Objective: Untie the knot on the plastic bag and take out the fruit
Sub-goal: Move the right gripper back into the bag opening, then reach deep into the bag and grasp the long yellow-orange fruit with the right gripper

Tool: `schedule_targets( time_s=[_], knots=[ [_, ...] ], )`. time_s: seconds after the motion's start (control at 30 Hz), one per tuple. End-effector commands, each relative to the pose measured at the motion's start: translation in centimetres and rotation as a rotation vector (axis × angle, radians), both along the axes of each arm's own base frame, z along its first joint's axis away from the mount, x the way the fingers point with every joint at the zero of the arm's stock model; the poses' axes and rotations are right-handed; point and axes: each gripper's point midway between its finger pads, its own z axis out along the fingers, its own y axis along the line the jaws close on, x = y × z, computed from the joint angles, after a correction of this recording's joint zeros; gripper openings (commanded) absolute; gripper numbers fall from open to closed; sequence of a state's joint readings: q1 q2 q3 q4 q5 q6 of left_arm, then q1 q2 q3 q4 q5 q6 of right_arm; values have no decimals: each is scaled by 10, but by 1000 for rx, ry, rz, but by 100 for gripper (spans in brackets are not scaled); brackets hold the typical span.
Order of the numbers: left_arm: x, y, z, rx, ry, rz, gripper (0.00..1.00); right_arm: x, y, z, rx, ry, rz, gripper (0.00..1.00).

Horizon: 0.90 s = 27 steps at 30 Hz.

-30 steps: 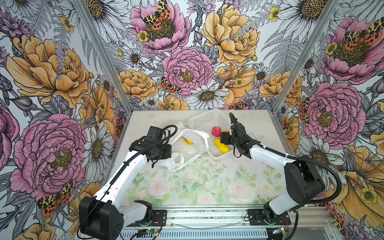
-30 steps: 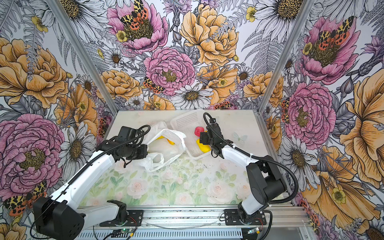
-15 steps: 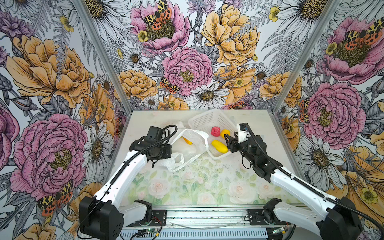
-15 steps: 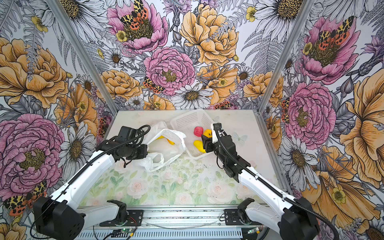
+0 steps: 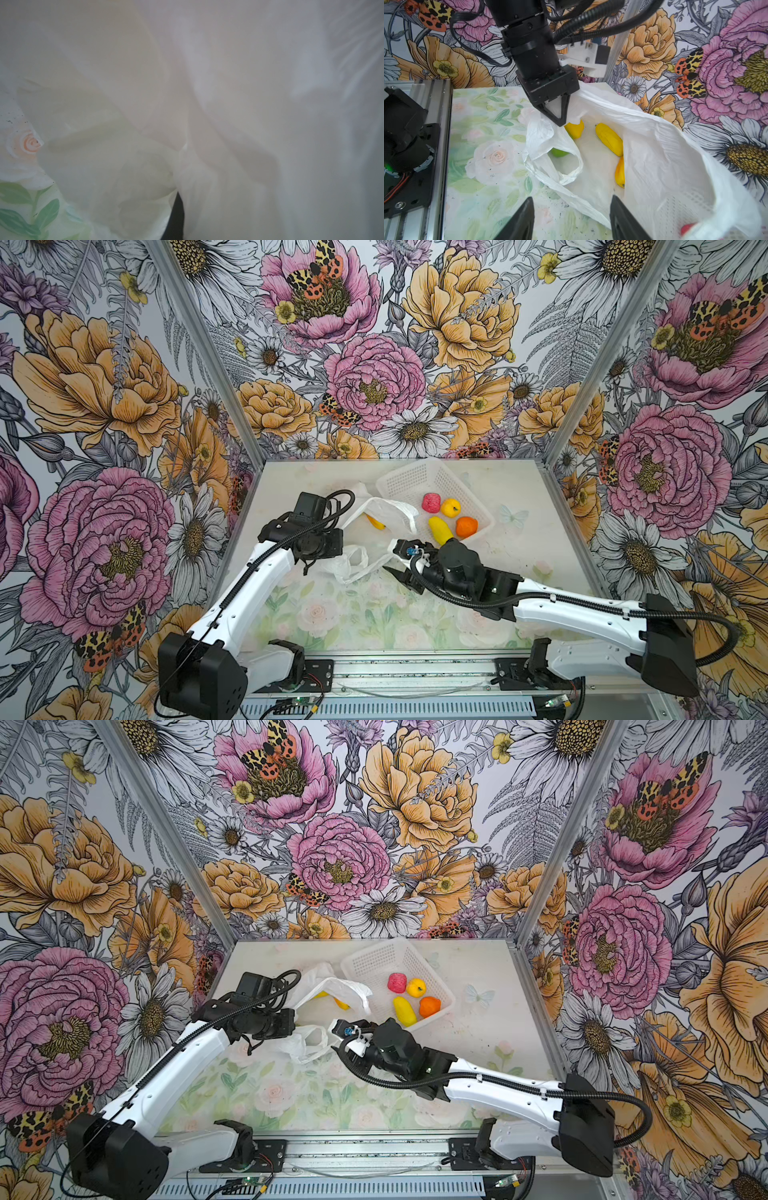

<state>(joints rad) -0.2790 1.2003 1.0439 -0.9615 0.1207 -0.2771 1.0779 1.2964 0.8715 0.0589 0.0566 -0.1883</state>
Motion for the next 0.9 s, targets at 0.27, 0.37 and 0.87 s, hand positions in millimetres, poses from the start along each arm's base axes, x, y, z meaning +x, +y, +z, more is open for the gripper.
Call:
schedule_targets(
  time_s=[0.27, 0.37, 0.87],
  knots=[
    [1, -1, -3, 8, -6, -10, 0, 51, 34, -64, -324, -84, -158, 57],
    [1, -1, -2, 8, -8, -10, 0, 65, 35, -78, -384, -99, -208, 57],
    [1, -2, -2, 10, -10, -10, 0, 136, 36, -137, -501, -11, -393, 47]
  ],
)
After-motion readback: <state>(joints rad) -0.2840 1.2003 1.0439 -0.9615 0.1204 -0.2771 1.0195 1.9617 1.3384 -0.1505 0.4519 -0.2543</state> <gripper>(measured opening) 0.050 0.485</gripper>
